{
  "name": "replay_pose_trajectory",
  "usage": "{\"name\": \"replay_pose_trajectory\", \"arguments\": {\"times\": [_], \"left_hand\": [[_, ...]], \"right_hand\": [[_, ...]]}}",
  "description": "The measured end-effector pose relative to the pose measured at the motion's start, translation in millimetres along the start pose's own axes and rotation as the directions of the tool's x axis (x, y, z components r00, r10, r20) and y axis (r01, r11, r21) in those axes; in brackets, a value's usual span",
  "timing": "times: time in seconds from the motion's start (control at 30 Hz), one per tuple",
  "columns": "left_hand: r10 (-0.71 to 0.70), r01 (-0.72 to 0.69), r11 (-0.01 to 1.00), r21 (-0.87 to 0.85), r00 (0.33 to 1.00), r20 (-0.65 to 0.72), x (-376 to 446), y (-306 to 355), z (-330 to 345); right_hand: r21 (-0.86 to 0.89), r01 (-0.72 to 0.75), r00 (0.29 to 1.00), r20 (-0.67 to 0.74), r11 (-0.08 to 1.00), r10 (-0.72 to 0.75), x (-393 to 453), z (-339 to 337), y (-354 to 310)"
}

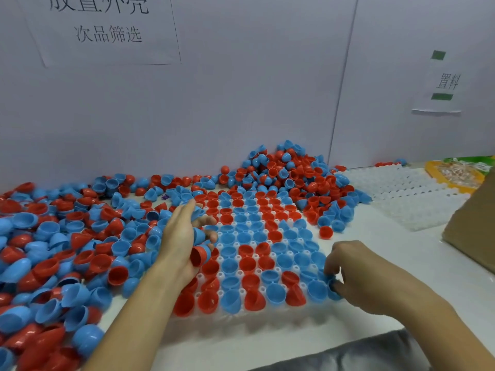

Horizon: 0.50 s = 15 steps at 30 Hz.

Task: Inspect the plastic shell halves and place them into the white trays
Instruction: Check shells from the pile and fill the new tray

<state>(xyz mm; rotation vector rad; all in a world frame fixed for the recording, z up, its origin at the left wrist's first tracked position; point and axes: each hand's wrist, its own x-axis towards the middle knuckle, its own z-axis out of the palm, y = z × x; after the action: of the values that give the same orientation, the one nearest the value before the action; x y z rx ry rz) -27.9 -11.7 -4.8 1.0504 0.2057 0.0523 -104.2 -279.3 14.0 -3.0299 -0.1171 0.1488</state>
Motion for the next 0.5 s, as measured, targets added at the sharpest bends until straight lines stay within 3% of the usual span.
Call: {"name": "replay_pose_trajectory", "arguments": {"times": [0.17,0.3,0.4,0.5], "left_hand": [[-0.037,0.036,0.998,-0.047,0.999,-0.024,-1,0,1],[-0.085,0.078,0.991,-0.110,0.995,-0.057,1,0,0],[-0.108,0.095,0.983,-0.157,0.991,-0.073,1,1,-1],[-0.115,0.098,0.975,-0.199,0.991,-0.075,1,2,-1]], "right_hand": [[0.030,-0.005,0.999,0.035,1.000,0.004,-1,-6,4],[0.036,0.004,1.000,-0.019,0.999,-0.003,4,-15,8],[0.056,0.123,0.987,-0.114,0.991,-0.116,16,-26,-9],[0.229,0.304,0.950,-0.146,0.925,-0.277,32,-33,-49]]}}
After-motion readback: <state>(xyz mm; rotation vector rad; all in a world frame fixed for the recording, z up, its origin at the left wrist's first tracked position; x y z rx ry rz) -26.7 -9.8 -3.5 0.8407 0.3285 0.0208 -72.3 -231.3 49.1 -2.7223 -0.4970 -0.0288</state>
